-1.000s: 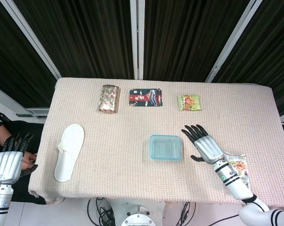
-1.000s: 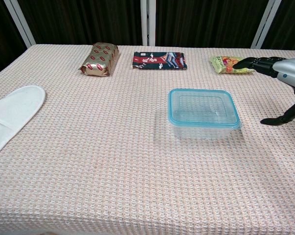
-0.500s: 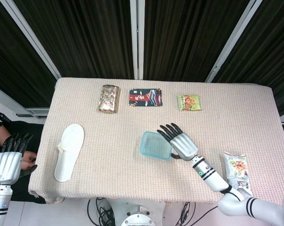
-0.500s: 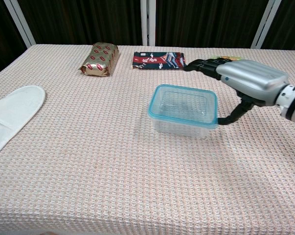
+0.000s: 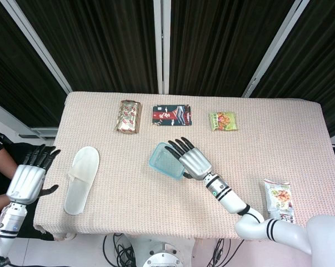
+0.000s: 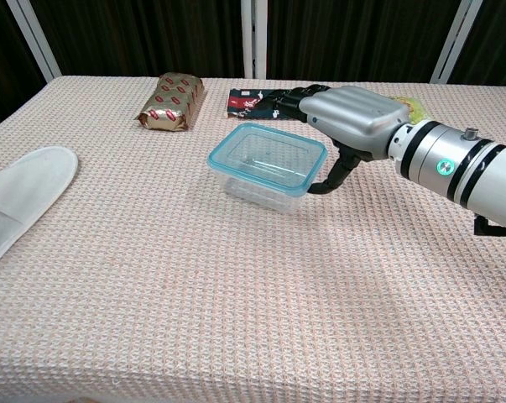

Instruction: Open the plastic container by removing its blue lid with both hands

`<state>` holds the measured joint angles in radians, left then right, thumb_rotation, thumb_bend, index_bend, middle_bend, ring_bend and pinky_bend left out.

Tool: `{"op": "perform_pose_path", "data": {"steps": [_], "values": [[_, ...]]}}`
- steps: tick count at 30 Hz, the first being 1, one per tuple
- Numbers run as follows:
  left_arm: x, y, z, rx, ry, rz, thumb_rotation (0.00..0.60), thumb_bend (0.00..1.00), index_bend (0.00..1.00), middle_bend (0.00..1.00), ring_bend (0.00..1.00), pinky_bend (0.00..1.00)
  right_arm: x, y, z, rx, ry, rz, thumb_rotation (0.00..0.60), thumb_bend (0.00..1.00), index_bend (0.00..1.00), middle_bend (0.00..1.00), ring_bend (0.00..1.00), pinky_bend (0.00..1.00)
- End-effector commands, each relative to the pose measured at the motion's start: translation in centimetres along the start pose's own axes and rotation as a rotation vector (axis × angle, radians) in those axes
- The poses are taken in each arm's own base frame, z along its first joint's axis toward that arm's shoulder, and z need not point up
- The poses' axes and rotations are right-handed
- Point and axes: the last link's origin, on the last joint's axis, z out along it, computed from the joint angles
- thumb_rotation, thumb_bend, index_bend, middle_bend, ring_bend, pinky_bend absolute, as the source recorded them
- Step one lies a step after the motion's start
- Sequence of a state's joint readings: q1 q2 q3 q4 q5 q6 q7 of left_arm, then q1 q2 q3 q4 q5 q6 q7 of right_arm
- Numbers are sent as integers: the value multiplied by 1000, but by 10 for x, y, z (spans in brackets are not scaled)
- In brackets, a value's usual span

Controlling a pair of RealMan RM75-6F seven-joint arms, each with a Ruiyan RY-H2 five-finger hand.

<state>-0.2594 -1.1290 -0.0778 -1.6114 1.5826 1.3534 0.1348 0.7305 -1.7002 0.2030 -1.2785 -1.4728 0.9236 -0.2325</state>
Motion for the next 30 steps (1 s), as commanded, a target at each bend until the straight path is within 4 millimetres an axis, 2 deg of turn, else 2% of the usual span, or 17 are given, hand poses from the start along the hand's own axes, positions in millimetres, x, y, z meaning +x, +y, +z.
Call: {"op": "perform_pose_path", "data": {"steps": [1, 6, 9, 13, 16, 21, 25, 30], "values": [[12, 23, 44, -169, 2, -2, 600, 0, 112, 88, 0, 92, 13, 8, -25, 3, 13, 31, 600, 79, 0, 0, 0, 0], [17, 64, 99, -338, -22, -15, 600, 0, 99, 88, 0, 92, 48, 37, -82, -75, 106, 19, 600, 80, 0, 0, 0, 0], [15, 95, 124, -430, -89, -27, 600, 0, 76, 88, 0, 90, 68, 51, -116, -127, 165, 7, 600, 80, 0, 0, 0, 0], [13, 134, 147, -521, -183, 18, 600, 0, 38, 53, 0, 85, 85, 63, -150, -186, 228, -15, 600, 80, 0, 0, 0, 0], [10, 164, 162, -575, -228, 36, 600, 0, 27, 32, 0, 80, 89, 66, -164, -203, 259, -11, 600, 80, 0, 0, 0, 0], [1, 201, 183, -632, -298, 83, 600, 0, 8, 10, 0, 69, 85, 70, -173, -207, 268, 15, 600, 80, 0, 0, 0, 0], [-7, 214, 197, -634, -353, 132, 600, 0, 0, 0, 0, 56, 80, 73, -177, -207, 265, 26, 600, 81, 0, 0, 0, 0], [-17, 219, 210, -600, -404, 145, 600, 0, 0, 0, 0, 46, 76, 78, -180, -214, 266, 48, 600, 82, 0, 0, 0, 0]]}}
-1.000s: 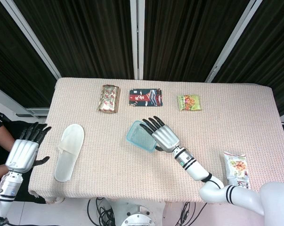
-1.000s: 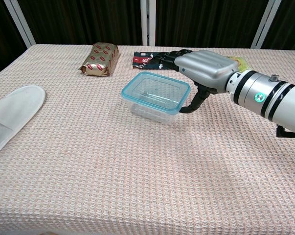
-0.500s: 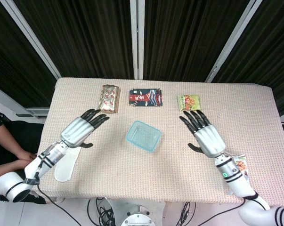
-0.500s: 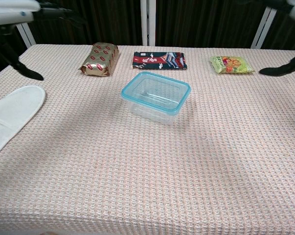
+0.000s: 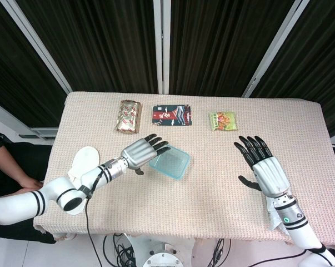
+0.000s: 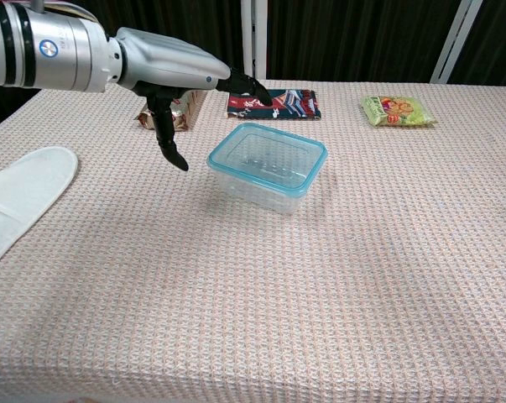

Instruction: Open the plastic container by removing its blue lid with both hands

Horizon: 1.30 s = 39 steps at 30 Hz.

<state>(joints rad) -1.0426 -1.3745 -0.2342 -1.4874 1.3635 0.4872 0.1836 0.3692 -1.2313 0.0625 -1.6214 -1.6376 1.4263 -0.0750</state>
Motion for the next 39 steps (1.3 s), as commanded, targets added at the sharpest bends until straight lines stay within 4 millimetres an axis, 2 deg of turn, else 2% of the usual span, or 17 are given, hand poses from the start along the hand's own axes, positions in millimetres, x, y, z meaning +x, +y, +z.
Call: {"op": "perform_pose_path", "data": {"steps": [1, 10, 16, 39], "values": [[-3, 0, 16, 15, -46, 11, 600, 0, 0, 0, 0, 46, -3, 4, -2, -8, -6, 10, 600, 83, 0, 0, 0, 0], [-8, 4, 33, 40, -106, -26, 600, 0, 0, 0, 0, 47, -11, 11, -4, -21, -25, 33, 600, 84, 0, 0, 0, 0], [-5, 6, 43, 49, -119, -36, 600, 0, 0, 0, 0, 55, -16, 12, -4, -15, -36, 39, 600, 85, 0, 0, 0, 0], [4, 12, 57, 75, -159, -45, 600, 0, 0, 0, 0, 91, -22, 15, -8, -26, -60, 44, 600, 87, 0, 0, 0, 0]]}}
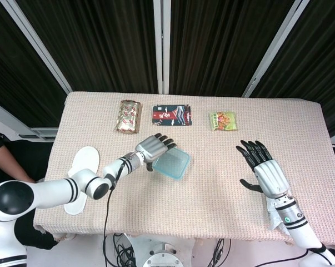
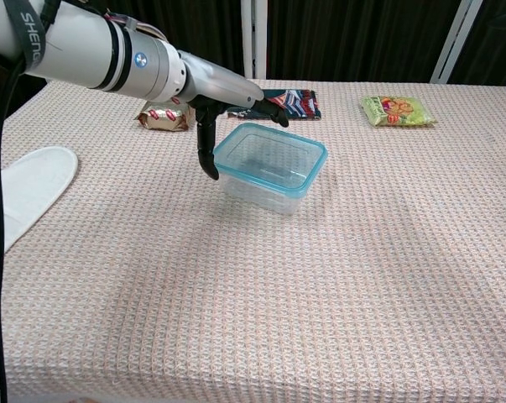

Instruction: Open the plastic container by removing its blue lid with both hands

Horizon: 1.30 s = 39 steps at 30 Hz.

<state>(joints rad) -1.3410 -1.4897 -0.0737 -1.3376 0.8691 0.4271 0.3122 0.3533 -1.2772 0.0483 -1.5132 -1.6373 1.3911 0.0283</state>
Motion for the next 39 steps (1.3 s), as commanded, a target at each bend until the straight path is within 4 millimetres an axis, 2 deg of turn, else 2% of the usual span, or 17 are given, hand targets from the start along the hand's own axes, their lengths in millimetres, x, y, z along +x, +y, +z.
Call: {"op": "perform_pose_path", "data": {"steps": [1, 10, 13, 16, 20, 24, 29, 34, 39], "values": [[0, 0, 1, 0, -15, -1, 600, 0, 0, 0, 0, 91, 0, 0, 0, 0, 0, -1, 600, 88, 0, 0, 0, 0], [0, -2, 6, 22, -43, -32, 600, 0, 0, 16, 0, 118, -2, 0, -1, -3, -10, 1, 600, 88, 0, 0, 0, 0], [0, -1, 7, 22, -43, -52, 600, 0, 31, 83, 18, 147, -5, -4, 0, 10, -13, 8, 600, 90, 0, 0, 0, 0], [-1, 1, 8, 20, -29, -65, 600, 0, 112, 179, 94, 194, -13, -11, 3, 35, -29, 26, 600, 93, 0, 0, 0, 0], [-5, 6, 9, 17, -6, -70, 600, 0, 229, 275, 178, 273, -27, -24, 13, 86, -59, 53, 600, 94, 0, 0, 0, 0], [-6, 10, 7, 13, 5, -87, 600, 0, 261, 309, 212, 330, -47, -43, 25, 145, -66, 53, 600, 94, 0, 0, 0, 0], [-4, 17, 5, 12, 9, -115, 600, 0, 265, 320, 220, 355, -77, -69, 42, 213, -66, 45, 600, 92, 0, 0, 0, 0], [-3, 21, 4, 21, 3, -130, 600, 0, 263, 320, 220, 363, -92, -92, 57, 270, -7, 53, 600, 81, 0, 0, 0, 0], [-3, 24, 4, 35, 3, -134, 600, 0, 258, 319, 220, 364, -107, -106, 63, 308, 36, 57, 600, 75, 0, 0, 0, 0]]}}
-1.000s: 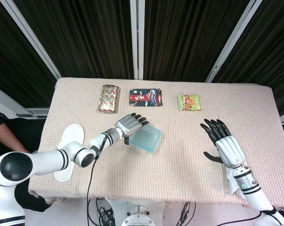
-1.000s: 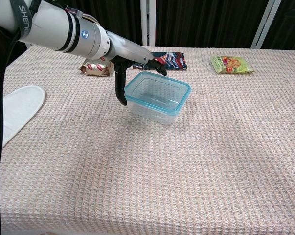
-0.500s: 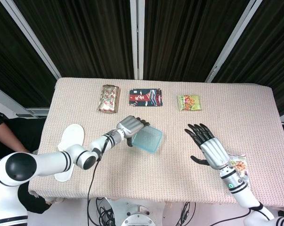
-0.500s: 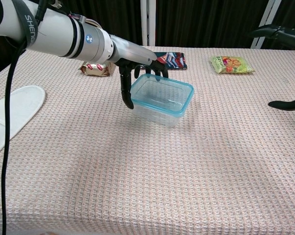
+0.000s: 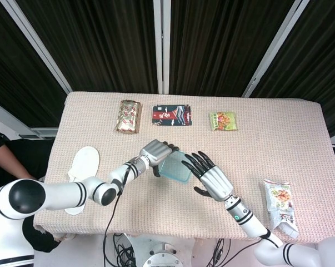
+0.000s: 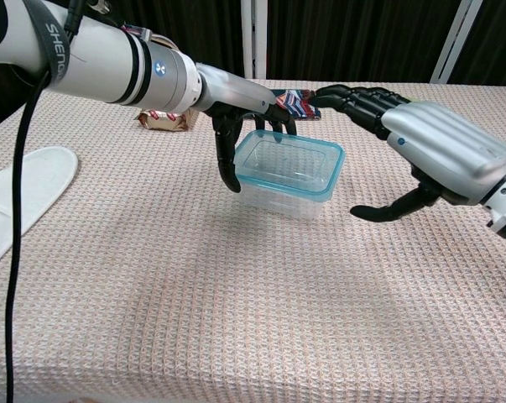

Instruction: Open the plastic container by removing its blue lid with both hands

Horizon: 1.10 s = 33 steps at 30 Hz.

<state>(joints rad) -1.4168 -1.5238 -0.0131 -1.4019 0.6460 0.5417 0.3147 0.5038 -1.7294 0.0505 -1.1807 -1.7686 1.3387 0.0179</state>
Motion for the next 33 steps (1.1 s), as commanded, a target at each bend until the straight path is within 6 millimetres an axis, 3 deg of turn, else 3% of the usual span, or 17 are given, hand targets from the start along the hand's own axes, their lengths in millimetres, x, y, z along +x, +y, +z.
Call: {"op": "perform_pose_path", "data": {"steps": [1, 13, 33], "values": [[0, 2, 0, 6, 0, 8, 600, 0, 258, 319, 220, 365, -10, -10, 10, 40, 47, -11, 600, 75, 0, 0, 0, 0], [-3, 3, 1, 21, -14, 11, 600, 0, 256, 320, 220, 365, -30, -14, 20, 64, 90, -9, 600, 70, 0, 0, 0, 0], [-5, 5, 3, 18, -24, 29, 600, 0, 254, 320, 220, 367, -34, -11, 25, 60, 80, -34, 600, 70, 0, 0, 0, 0]]}}
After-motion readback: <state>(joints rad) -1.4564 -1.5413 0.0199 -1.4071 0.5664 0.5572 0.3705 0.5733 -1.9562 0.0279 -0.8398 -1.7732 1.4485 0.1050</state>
